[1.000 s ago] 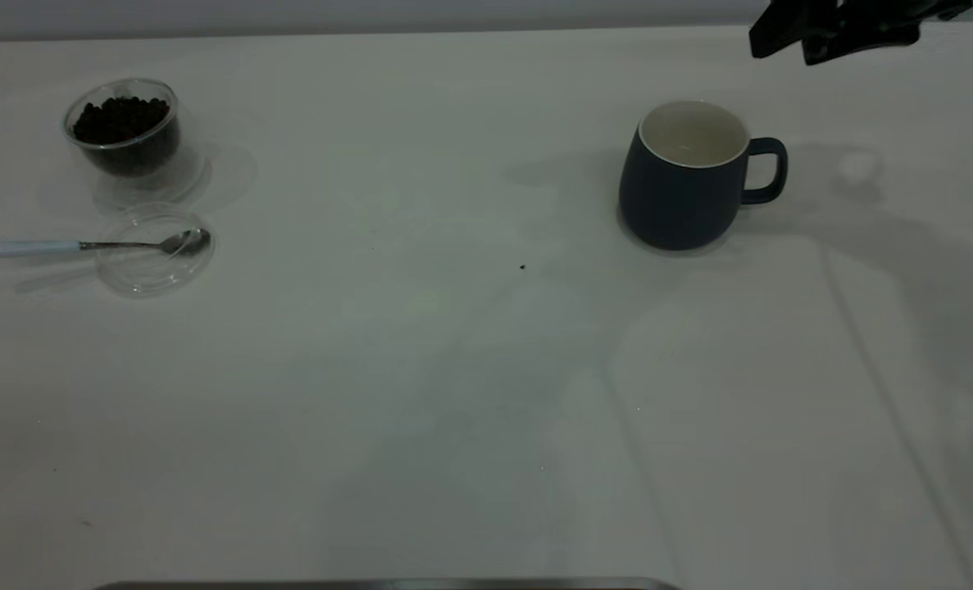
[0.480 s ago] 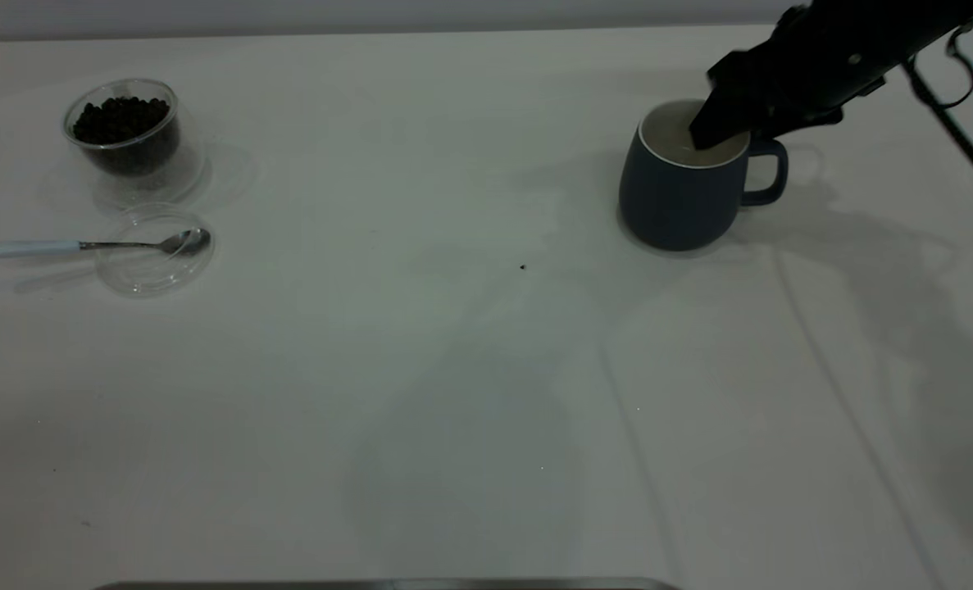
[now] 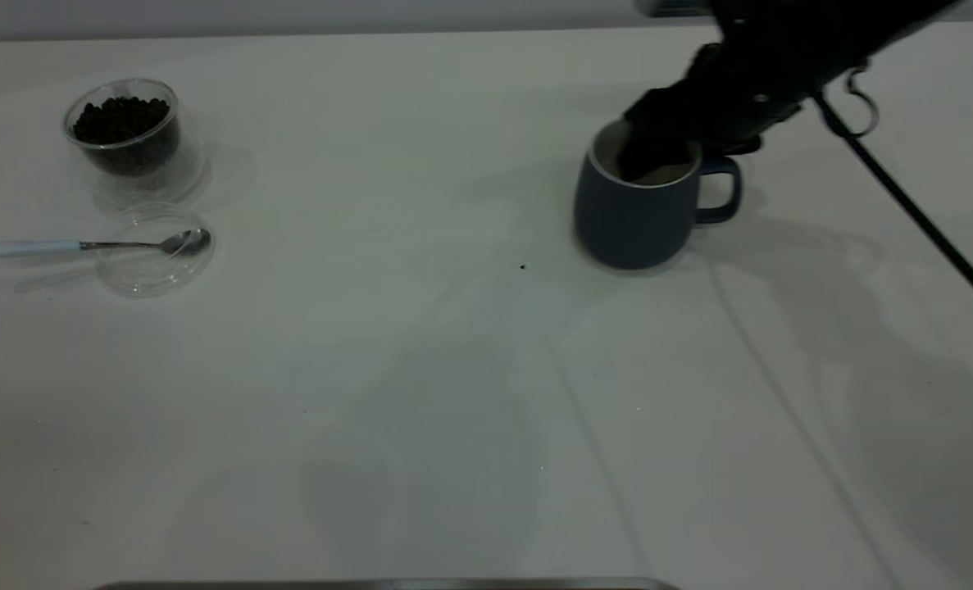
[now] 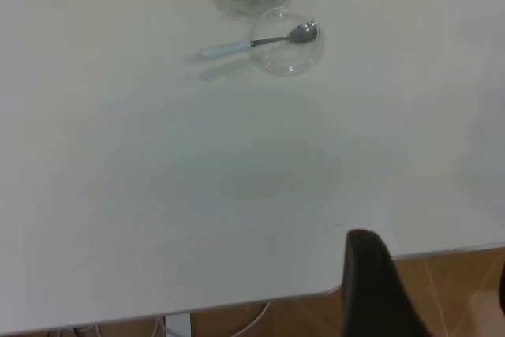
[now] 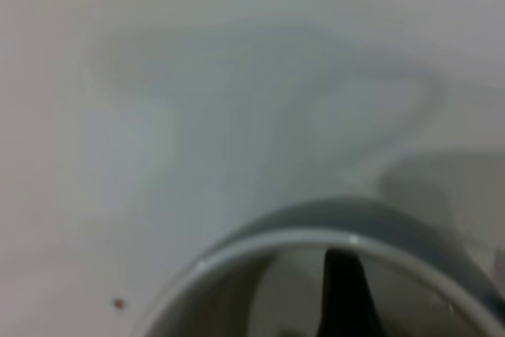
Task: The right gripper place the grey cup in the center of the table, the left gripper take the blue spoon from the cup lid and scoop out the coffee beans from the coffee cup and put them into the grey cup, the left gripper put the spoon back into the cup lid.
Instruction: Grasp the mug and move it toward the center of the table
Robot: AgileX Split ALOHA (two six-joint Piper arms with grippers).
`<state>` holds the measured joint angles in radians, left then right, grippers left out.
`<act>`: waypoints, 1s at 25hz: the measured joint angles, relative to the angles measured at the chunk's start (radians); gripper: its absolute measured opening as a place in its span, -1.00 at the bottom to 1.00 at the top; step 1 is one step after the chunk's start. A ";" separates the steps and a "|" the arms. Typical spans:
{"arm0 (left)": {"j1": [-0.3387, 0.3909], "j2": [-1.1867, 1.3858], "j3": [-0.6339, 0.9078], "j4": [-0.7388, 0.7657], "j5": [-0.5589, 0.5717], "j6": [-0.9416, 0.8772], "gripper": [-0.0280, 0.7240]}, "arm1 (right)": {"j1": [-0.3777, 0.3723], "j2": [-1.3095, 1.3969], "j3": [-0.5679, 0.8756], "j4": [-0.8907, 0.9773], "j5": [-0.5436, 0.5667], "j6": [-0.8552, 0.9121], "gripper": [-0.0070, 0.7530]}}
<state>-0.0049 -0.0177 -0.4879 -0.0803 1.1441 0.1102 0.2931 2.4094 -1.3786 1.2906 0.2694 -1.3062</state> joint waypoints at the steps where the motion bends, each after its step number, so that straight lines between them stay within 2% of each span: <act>1: 0.000 0.000 0.000 0.000 0.000 0.000 0.27 | 0.014 0.000 -0.005 0.005 -0.007 -0.002 0.23; 8: 0.000 0.000 0.000 0.000 0.000 0.000 0.27 | 0.089 0.012 -0.056 0.074 -0.071 -0.002 0.23; 17: 0.000 0.000 0.000 0.000 0.000 0.001 0.27 | 0.192 0.075 -0.164 0.139 -0.079 -0.002 0.23; 25: 0.000 0.000 0.000 0.000 0.000 0.001 0.27 | 0.235 0.100 -0.208 0.149 -0.082 -0.002 0.23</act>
<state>-0.0049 -0.0177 -0.4879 -0.0803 1.1441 0.1111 0.5278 2.5095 -1.5864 1.4392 0.1875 -1.3086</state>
